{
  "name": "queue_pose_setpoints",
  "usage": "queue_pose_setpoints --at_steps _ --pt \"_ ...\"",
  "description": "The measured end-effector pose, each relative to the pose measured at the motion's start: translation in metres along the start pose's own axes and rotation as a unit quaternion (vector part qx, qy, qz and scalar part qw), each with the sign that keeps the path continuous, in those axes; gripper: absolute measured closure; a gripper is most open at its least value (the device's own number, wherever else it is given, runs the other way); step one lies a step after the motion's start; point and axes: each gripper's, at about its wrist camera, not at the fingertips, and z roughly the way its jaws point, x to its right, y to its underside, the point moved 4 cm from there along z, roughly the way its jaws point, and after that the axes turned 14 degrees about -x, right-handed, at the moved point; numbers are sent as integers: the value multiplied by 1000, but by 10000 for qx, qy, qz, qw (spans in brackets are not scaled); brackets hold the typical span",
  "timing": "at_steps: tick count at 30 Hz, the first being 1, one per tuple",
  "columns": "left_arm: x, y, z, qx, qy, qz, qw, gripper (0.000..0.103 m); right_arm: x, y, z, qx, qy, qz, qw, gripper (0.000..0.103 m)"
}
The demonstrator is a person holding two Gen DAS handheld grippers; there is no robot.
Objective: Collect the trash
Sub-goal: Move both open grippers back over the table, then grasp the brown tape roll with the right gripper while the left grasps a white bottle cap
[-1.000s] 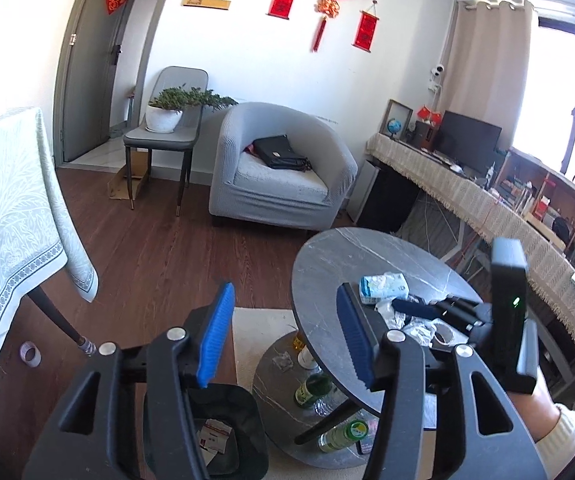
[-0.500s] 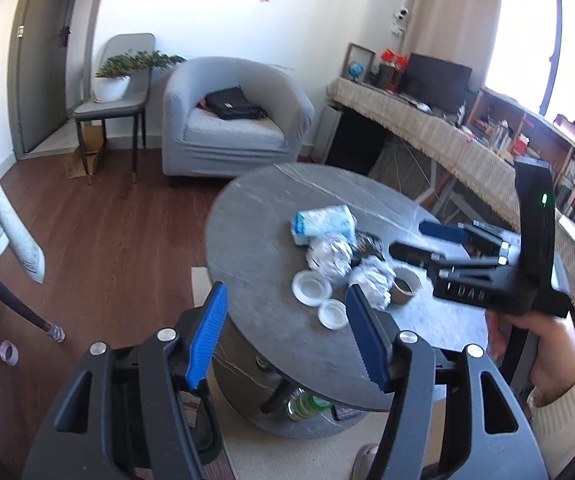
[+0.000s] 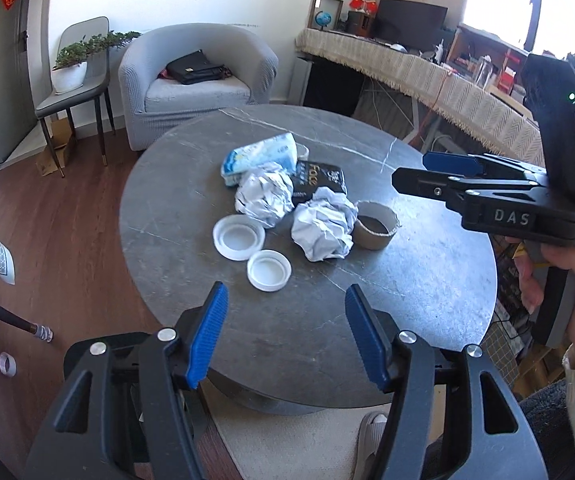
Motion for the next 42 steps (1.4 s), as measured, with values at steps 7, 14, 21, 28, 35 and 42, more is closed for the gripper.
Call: queue_pose_setpoints --at_steps 7,14,21,28,35,42 --pt "6 -2 19 -168 -156 6 9997 41 -1 10 -1 -49 -134 -184 9997 34" --pt "2 -7 27 -176 -196 -131 9996 43 -5 17 6 -280 -183 -408 9986 34" --pt "-4 -10 36 -234 -140 -308 9992 49 -5 22 15 -446 -129 -455 9979 34" --pt "-5 -16 41 -132 -328 -315 9989 60 -2 25 17 -490 -84 -444 9978 34" --pt "-4 -20 43 -131 -360 -276 9989 70 -2 30 23 -607 -82 -509 9968 34" --pt "-2 -19 40 -161 -178 -327 9992 70 -6 32 32 -740 -90 -558 9957 34"
